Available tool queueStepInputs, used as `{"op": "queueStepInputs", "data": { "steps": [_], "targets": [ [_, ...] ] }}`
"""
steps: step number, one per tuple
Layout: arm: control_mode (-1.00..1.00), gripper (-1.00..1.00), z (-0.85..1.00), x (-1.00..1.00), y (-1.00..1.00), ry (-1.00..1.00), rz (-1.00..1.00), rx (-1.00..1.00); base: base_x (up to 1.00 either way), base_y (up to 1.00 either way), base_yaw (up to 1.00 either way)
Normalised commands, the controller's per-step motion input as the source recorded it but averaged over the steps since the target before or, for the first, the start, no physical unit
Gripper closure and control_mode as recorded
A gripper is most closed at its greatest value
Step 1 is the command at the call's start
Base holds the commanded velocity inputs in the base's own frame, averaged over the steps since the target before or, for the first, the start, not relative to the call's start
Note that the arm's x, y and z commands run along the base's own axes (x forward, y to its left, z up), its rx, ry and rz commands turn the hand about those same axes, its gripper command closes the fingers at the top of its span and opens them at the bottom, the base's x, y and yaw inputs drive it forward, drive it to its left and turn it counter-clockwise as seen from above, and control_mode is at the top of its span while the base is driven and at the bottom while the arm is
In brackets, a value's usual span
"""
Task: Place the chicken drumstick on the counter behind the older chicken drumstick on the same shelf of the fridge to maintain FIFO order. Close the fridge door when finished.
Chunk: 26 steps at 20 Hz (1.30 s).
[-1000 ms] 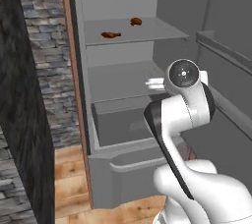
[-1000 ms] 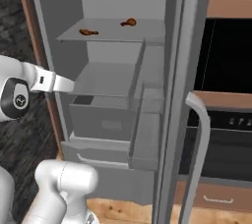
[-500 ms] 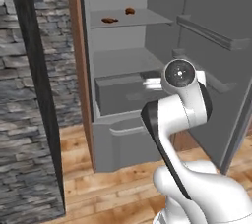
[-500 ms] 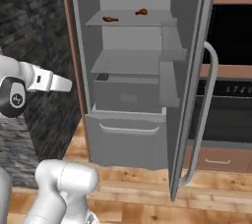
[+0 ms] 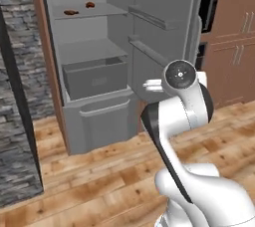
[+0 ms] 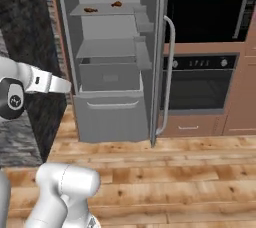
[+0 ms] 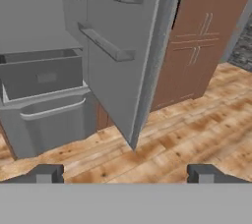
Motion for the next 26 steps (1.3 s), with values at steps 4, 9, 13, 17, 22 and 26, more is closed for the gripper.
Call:
{"op": "queueStepInputs", "data": {
  "steps": [4, 9, 13, 17, 22, 26],
  "targets": [
    [1.00, -1.00, 0.00, 0.00, 0.00, 0.00, 0.00, 0.00, -0.35, -1.00, -0.29],
    [1.00, -1.00, 0.00, 0.00, 0.00, 0.00, 0.00, 0.00, -0.08, -1.00, -0.26],
    [1.00, -1.00, 0.00, 0.00, 0.00, 0.00, 0.00, 0.00, 0.03, -1.00, -0.14],
    [1.00, -1.00, 0.00, 0.00, 0.00, 0.00, 0.00, 0.00, 0.46, -0.89, -0.07],
    [1.00, -1.00, 0.00, 0.00, 0.00, 0.00, 0.00, 0.00, 0.67, -0.25, -0.39],
    [1.00, -1.00, 0.00, 0.00, 0.00, 0.00, 0.00, 0.00, 0.26, -0.39, -0.69]
  ]
}}
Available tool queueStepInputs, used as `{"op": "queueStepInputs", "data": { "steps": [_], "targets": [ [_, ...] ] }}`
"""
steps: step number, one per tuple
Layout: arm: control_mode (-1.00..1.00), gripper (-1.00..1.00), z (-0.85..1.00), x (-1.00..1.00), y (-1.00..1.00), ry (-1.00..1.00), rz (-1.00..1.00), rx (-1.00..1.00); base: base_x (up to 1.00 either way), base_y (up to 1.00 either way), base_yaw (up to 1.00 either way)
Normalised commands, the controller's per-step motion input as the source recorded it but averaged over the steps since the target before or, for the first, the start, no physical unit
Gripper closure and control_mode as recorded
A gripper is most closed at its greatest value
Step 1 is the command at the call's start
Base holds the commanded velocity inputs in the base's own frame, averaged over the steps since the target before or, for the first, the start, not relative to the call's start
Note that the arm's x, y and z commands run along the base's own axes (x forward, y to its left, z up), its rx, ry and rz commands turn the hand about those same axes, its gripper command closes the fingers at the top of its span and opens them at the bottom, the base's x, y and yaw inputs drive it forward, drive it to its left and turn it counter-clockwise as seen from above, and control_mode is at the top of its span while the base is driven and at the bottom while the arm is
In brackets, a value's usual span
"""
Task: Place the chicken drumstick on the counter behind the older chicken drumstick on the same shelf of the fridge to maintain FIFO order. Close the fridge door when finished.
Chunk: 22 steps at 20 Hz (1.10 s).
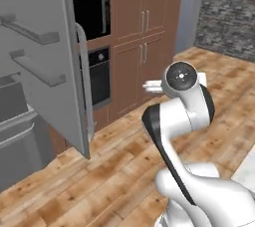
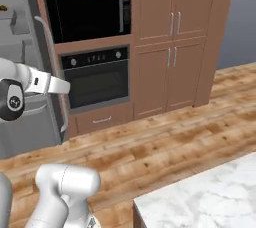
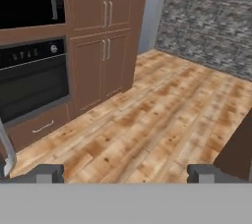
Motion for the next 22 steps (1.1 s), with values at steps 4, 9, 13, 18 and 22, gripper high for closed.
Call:
{"op": "queueStepInputs", "data": {
  "steps": [4, 9, 13, 18, 22],
  "targets": [
    [1.00, -1.00, 0.00, 0.00, 0.00, 0.00, 0.00, 0.00, 0.24, -0.28, -0.80],
    [1.00, -1.00, 0.00, 0.00, 0.00, 0.00, 0.00, 0.00, 0.29, -0.16, -0.80],
    [1.00, -1.00, 0.00, 0.00, 0.00, 0.00, 0.00, 0.00, 0.54, -0.18, -0.75],
    [1.00, -1.00, 0.00, 0.00, 0.00, 0.00, 0.00, 0.00, 0.91, -0.04, -0.54],
    [1.00, -1.00, 0.00, 0.00, 0.00, 0.00, 0.00, 0.00, 1.00, 0.00, -0.21]
  ]
}}
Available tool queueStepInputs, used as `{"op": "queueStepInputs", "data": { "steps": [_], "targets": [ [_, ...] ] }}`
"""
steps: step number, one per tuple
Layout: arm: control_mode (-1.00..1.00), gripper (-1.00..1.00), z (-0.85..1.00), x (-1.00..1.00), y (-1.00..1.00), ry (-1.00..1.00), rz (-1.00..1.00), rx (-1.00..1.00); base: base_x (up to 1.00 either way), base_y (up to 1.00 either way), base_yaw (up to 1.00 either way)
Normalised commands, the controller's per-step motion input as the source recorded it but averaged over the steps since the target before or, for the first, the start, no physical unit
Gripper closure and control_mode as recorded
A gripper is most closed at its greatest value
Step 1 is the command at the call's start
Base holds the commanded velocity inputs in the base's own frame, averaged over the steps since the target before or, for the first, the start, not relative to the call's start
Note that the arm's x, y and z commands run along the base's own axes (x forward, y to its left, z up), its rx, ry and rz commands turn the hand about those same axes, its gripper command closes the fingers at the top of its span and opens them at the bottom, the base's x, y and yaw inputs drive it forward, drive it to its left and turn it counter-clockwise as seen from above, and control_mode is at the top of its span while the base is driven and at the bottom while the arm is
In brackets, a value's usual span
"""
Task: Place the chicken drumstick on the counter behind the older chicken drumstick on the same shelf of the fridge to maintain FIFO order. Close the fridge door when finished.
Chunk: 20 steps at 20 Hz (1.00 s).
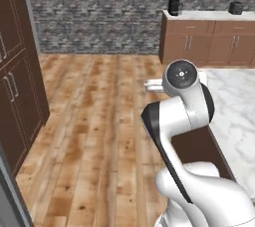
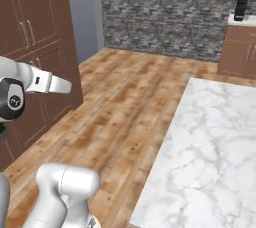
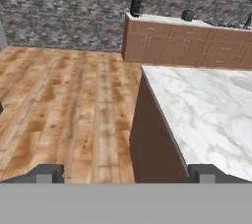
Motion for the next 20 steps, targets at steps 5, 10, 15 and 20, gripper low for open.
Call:
{"op": "queueStepInputs", "data": {
  "steps": [5, 10, 15, 20],
  "targets": [
    [1.00, -1.00, 0.00, 0.00, 0.00, 0.00, 0.00, 0.00, 1.00, 0.14, -0.09],
    [1.00, -1.00, 0.00, 0.00, 0.00, 0.00, 0.00, 0.00, 0.73, 0.03, 0.33],
    [1.00, -1.00, 0.00, 0.00, 0.00, 0.00, 0.00, 0.00, 0.46, 0.31, 0.76],
    [1.00, -1.00, 0.00, 0.00, 0.00, 0.00, 0.00, 0.00, 0.44, 0.34, 0.77]
  ]
}}
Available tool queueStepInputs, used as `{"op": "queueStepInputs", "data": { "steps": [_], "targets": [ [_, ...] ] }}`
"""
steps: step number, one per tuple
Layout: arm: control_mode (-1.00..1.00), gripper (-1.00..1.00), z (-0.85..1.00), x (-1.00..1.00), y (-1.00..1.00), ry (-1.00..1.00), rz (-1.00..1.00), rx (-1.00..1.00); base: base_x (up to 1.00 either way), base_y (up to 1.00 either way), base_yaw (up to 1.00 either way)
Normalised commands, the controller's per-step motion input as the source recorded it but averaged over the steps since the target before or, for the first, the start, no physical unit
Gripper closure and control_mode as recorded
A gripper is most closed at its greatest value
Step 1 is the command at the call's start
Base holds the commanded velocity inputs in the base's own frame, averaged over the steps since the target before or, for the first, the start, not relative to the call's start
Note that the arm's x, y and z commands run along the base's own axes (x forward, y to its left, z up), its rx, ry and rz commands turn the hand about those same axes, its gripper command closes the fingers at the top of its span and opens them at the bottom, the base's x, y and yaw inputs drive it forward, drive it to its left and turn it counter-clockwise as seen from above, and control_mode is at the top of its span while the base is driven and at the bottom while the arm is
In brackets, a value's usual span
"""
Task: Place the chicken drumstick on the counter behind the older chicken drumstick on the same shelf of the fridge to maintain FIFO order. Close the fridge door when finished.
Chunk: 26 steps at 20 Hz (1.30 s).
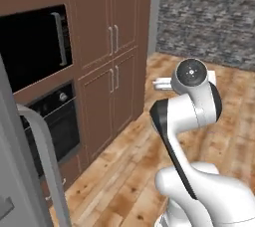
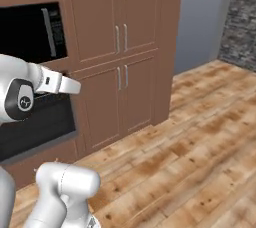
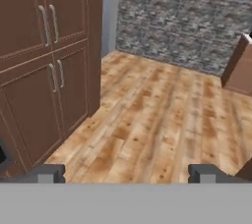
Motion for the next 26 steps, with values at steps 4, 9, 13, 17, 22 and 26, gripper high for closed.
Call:
{"op": "queueStepInputs", "data": {
  "steps": [4, 9, 13, 17, 22, 26],
  "targets": [
    [1.00, -1.00, 0.00, 0.00, 0.00, 0.00, 0.00, 0.00, 0.34, 0.23, 0.81],
    [1.00, -1.00, 0.00, 0.00, 0.00, 0.00, 0.00, 0.00, 0.49, -0.08, 0.81],
    [1.00, -1.00, 0.00, 0.00, 0.00, 0.00, 0.00, 0.00, 0.48, -0.58, 0.71],
    [1.00, -1.00, 0.00, 0.00, 0.00, 0.00, 0.00, 0.00, 0.40, -0.60, 0.67],
    [1.00, -1.00, 0.00, 0.00, 0.00, 0.00, 0.00, 0.00, 0.47, -0.09, 0.75],
    [1.00, -1.00, 0.00, 0.00, 0.00, 0.00, 0.00, 0.00, 0.71, -0.25, 0.68]
  ]
}}
